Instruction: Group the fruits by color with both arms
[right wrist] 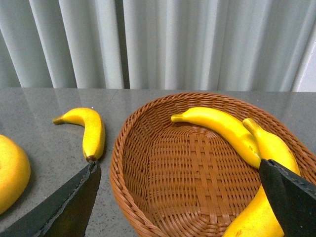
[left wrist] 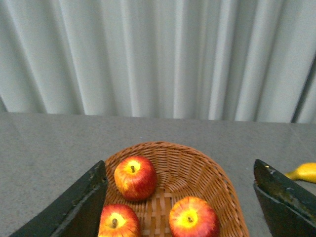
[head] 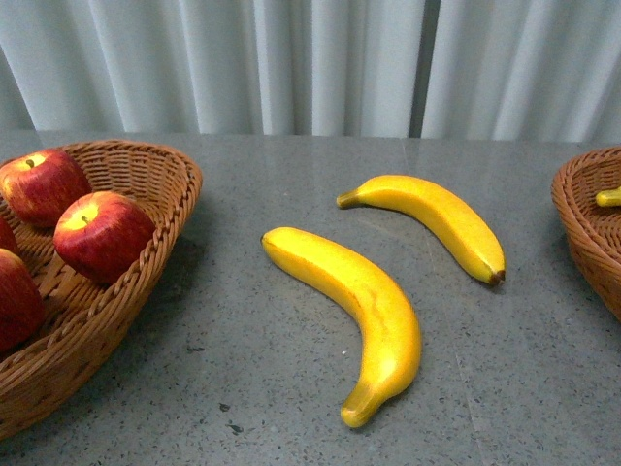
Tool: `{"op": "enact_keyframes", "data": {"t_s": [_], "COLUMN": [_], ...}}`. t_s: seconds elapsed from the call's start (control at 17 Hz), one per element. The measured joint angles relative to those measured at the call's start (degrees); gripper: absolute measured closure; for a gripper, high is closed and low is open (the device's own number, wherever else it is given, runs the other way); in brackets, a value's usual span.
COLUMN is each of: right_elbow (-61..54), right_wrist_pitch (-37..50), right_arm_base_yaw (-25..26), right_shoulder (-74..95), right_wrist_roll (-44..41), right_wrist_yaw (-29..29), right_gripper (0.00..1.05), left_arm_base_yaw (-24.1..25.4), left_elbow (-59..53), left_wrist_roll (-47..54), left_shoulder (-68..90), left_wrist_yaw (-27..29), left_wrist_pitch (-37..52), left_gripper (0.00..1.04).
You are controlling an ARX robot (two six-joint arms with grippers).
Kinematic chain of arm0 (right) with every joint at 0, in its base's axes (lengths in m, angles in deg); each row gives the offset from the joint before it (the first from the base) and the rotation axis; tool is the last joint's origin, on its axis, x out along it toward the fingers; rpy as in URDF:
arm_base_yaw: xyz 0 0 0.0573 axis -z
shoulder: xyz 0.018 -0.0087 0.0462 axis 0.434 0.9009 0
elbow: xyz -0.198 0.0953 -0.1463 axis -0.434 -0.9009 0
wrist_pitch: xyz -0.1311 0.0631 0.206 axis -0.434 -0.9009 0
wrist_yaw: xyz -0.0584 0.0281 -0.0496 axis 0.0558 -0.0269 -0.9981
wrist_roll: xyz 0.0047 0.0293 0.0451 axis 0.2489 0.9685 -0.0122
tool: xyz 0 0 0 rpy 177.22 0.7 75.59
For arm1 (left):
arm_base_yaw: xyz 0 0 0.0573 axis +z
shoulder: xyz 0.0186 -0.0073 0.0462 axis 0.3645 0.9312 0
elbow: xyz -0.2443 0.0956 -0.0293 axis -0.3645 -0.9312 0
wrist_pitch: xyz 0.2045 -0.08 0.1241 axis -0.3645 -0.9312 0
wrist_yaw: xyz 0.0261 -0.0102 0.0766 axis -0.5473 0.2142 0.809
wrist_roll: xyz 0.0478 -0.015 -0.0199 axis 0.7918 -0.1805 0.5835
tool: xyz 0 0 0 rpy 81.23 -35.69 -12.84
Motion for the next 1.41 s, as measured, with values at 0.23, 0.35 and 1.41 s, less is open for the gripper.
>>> {"op": "enact_keyframes", "data": {"t_s": [0.23,0.35,1.41], "right_elbow": [0.00,0.00,0.00], "right_wrist_pitch": [-0.02,-0.02,0.09], "right_arm_base_yaw": [0.00,0.00,0.00], "right_shoulder": [0.00,0.00,0.00], "right_wrist_roll": [0.00,0.00,0.00], "right_wrist_yaw": [0.00,0.00,0.00], "right_gripper": [0.06,0.06,0.06], "left_arm_base_yaw": [9.33,11.08,18.01], "left_elbow": [-14.60,-17.07,-25.03], "left_wrist_roll": [-1.16,-1.14,-1.44], "left_shoulder": [-15.98,-19.02,-44.61], "left_wrist_yaw": [-13.00,-15.89,-22.64], "left_wrist_pitch": [-2.19,-2.25,-20.04], "left_gripper": [0.65,0.90,1.03]}}
